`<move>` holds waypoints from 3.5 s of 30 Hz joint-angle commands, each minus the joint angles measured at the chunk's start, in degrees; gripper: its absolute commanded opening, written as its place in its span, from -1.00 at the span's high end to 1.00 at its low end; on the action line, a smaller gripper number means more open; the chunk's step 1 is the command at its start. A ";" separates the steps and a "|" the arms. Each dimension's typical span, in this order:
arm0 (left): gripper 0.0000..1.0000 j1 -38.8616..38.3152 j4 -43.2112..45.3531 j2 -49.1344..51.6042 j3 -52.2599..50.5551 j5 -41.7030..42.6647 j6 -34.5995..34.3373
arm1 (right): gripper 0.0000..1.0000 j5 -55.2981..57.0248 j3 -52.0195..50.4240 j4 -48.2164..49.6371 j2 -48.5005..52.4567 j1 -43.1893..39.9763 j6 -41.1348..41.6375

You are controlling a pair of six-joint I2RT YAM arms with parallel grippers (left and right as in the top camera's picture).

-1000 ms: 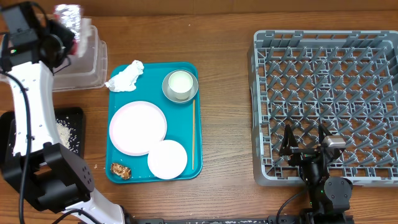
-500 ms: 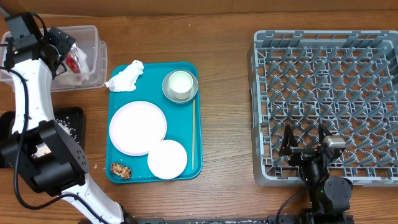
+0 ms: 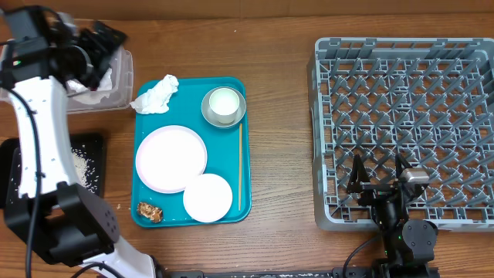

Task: Sort waste into correct bins and load items into the dishwasher
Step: 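Carry the tissue and wrapper into the clear plastic bin and release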

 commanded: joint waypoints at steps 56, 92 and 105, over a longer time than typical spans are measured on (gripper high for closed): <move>0.92 -19.30 0.09 20.85 4.63 -34.14 19.43 | -1.00 0.76 -0.59 0.44 -0.57 -0.28 -0.35; -1.00 0.04 6.25 11.28 13.35 -48.28 11.65 | -1.00 0.76 -0.59 0.44 -0.57 -0.28 -0.35; -1.00 -0.17 -32.39 -9.86 13.29 -39.82 1.62 | -1.00 0.76 -0.59 0.44 -0.57 -0.28 -0.35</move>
